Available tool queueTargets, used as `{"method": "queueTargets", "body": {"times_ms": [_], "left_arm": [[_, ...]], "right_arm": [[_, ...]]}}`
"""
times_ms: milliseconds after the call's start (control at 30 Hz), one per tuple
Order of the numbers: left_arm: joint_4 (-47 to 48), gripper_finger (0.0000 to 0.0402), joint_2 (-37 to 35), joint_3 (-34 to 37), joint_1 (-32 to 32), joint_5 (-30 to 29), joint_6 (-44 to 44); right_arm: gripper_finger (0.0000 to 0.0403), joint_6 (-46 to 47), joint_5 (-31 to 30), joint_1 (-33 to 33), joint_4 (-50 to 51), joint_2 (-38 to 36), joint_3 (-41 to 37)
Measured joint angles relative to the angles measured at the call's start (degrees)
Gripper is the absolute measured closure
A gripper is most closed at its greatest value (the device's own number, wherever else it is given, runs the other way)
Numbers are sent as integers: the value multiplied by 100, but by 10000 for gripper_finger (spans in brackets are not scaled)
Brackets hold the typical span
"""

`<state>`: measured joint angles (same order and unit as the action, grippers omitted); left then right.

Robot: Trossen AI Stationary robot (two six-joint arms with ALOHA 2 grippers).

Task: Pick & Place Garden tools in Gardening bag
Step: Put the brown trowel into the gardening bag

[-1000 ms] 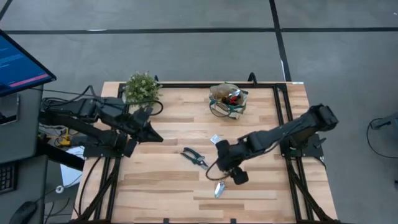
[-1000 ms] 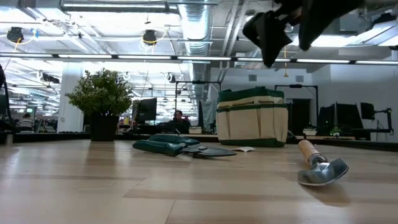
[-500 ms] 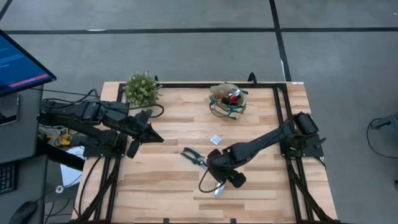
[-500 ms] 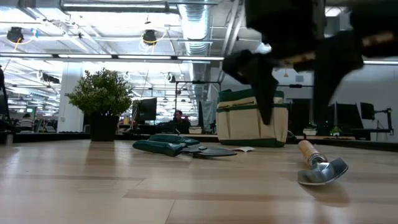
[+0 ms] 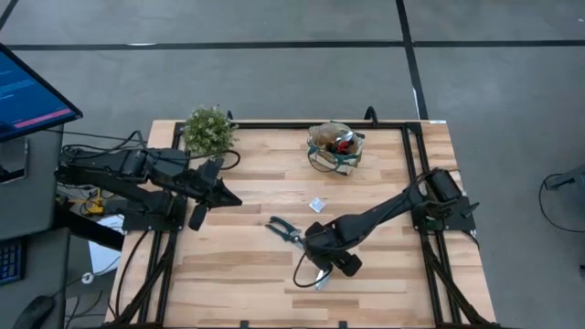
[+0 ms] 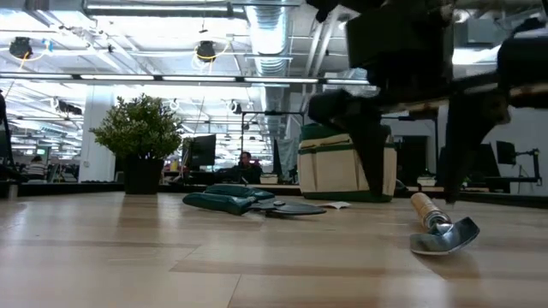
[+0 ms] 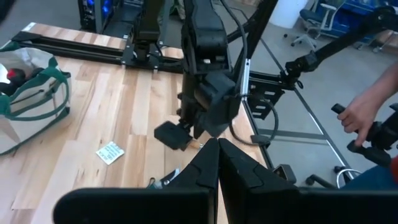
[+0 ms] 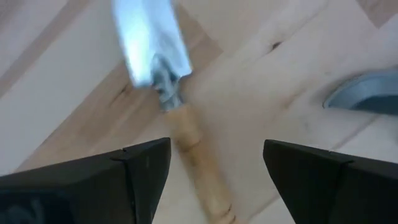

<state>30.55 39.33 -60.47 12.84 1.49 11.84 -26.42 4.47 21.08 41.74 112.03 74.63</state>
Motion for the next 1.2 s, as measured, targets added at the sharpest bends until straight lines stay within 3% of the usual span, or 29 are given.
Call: {"method": "queueTargets", "body": {"times_ms": [367,700,1200], "left_arm": [[-56,396,2,0,-2,-7,0],[-97,396,2,0,-2,-65,0],[-107,396,2,0,-2,-65,0]], "right_arm": [[170,95,-101,70,-77,330,18],[343,671,-15,52,-47,323,11],[348,1939,192,-175,43,175,555]]}}
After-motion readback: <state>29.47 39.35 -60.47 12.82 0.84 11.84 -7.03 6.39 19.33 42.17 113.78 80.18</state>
